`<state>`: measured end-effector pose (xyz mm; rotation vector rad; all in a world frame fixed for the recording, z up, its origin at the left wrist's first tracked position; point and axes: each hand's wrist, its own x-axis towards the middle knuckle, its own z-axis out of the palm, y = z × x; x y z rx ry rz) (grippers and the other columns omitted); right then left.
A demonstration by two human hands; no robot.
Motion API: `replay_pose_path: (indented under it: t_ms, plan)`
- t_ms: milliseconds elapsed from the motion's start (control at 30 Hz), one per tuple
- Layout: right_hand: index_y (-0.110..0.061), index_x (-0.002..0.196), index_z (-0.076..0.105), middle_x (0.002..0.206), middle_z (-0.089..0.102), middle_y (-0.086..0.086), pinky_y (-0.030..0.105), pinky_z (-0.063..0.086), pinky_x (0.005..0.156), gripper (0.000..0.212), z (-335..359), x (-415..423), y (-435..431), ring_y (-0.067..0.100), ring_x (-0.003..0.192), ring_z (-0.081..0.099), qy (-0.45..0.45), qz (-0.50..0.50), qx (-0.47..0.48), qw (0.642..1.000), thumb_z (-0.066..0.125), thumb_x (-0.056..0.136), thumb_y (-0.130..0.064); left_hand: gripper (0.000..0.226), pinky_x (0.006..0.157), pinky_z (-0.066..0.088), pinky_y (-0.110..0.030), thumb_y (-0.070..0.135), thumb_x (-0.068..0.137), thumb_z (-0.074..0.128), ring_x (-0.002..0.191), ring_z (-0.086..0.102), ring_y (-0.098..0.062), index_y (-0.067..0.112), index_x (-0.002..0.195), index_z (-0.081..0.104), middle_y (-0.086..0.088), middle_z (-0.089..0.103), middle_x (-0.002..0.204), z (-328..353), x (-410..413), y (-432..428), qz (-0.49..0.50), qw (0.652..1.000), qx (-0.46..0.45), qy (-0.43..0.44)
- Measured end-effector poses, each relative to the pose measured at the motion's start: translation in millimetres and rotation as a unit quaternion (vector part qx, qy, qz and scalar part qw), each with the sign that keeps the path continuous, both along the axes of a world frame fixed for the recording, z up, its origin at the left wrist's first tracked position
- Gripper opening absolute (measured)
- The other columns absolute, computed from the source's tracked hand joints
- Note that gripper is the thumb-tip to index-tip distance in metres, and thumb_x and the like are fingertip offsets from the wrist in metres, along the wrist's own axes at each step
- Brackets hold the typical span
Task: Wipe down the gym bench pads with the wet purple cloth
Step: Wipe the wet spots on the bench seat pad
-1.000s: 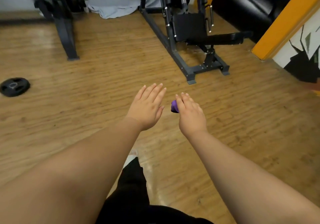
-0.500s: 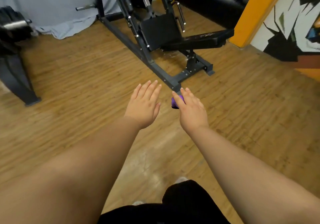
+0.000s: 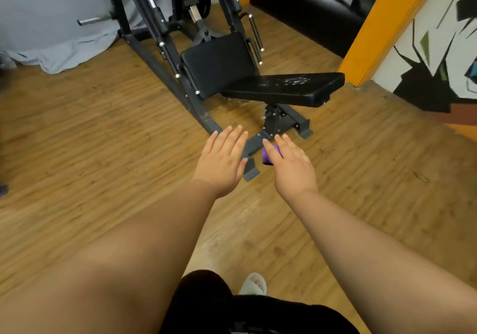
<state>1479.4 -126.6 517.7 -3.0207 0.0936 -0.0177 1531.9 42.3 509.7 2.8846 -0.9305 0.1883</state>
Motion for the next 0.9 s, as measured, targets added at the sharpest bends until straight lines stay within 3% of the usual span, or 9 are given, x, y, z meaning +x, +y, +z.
replay_pose_path:
  t_ms: [267, 567, 900]
  plan:
    - [-0.025, 0.155, 0.006, 0.163, 0.005, 0.005, 0.032, 0.006, 0.119, 0.080, -8.2, 125.7, -87.9, 0.021, 0.150, -0.003, 0.010, -0.033, -0.009, 0.999, 0.050, 0.093, 0.000, 0.060, 0.116, -0.010, -0.035, 0.039, 0.103, 0.029, 0.150, 0.006, -0.022, 0.015, 0.155, 0.012, -0.005, 0.012, 0.162, -7.3, 134.0, -91.4, -0.029, 0.999, 0.008, 0.025]
    - [-0.023, 0.155, 0.007, 0.162, 0.007, 0.007, 0.035, 0.007, 0.120, 0.077, -13.4, 263.4, -159.1, 0.023, 0.150, -0.002, 0.022, -0.116, -0.019, 0.993, 0.050, 0.094, -0.003, 0.060, 0.114, -0.014, -0.035, 0.042, 0.103, 0.025, 0.150, 0.001, -0.021, 0.017, 0.155, 0.009, -0.003, 0.007, 0.163, -11.3, 300.8, -184.4, -0.128, 0.991, 0.033, 0.024]
    - [-0.024, 0.155, 0.006, 0.162, 0.008, 0.006, 0.034, 0.007, 0.121, 0.081, -25.1, 341.2, -243.8, 0.022, 0.150, -0.001, 0.042, -0.172, -0.013, 0.984, 0.052, 0.092, -0.002, 0.059, 0.116, -0.010, -0.036, 0.040, 0.103, 0.029, 0.150, 0.007, -0.022, 0.015, 0.154, 0.015, -0.005, 0.014, 0.162, -24.9, 391.5, -271.1, -0.180, 0.981, 0.051, 0.041]
